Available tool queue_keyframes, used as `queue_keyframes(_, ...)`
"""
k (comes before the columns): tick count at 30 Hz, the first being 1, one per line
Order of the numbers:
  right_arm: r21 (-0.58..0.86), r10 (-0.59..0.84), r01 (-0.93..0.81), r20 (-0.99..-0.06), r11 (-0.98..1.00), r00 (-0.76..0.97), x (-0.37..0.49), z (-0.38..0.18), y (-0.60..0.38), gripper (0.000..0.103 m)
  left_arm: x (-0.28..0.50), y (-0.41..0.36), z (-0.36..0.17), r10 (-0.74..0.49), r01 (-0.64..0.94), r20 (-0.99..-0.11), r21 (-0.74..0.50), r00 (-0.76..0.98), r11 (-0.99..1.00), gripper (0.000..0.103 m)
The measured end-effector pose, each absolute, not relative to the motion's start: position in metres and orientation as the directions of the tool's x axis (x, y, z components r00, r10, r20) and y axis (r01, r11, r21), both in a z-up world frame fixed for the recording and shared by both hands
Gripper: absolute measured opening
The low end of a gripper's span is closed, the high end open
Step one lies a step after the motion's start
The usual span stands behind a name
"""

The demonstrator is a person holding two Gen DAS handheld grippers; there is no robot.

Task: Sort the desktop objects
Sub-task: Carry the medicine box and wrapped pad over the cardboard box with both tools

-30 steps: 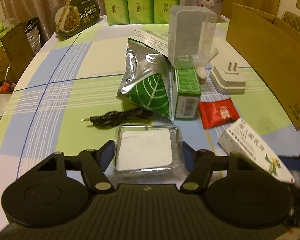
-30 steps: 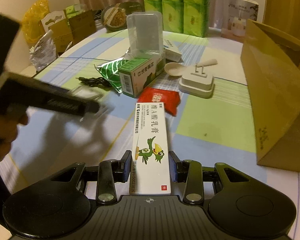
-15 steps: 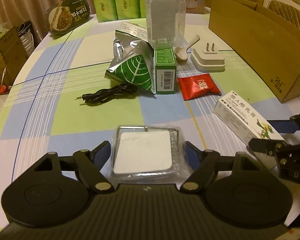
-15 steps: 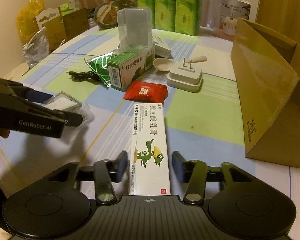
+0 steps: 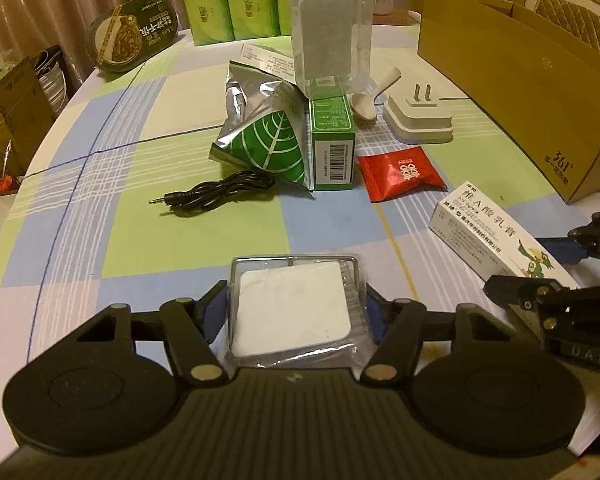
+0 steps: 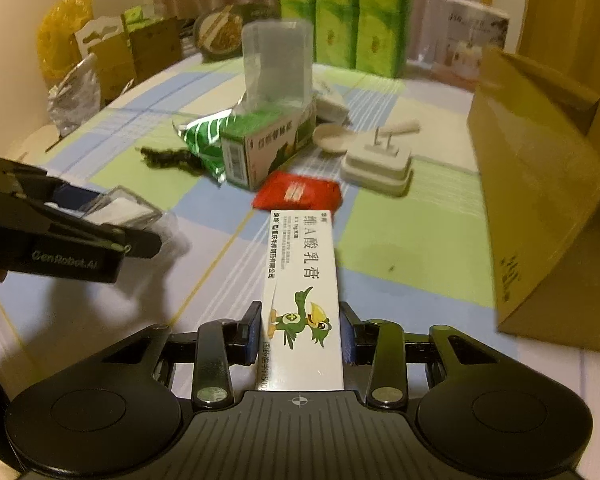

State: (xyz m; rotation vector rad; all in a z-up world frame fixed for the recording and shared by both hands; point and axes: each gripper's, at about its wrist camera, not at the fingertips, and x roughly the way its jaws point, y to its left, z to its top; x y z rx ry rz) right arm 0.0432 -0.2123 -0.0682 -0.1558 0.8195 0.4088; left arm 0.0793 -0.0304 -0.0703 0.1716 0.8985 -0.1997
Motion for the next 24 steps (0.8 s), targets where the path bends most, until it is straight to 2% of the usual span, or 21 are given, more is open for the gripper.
queue_keyframes(15,0.027,0.267,-0.334,-0.662,0.942,0.7,0.018,-0.016,-0.242,0.035,0.05,-0.045,-0.016,-0.17,0.261,-0.732,0.012,0.66,0.965,0.062)
queue_keyframes(24,0.034,0.202,-0.228,-0.598,0.973,0.776,0.016,0.029,-0.294,0.035,0.045,-0.091,0.013,-0.26,0.349,-0.697,-0.015,0.668,0.937,0.062)
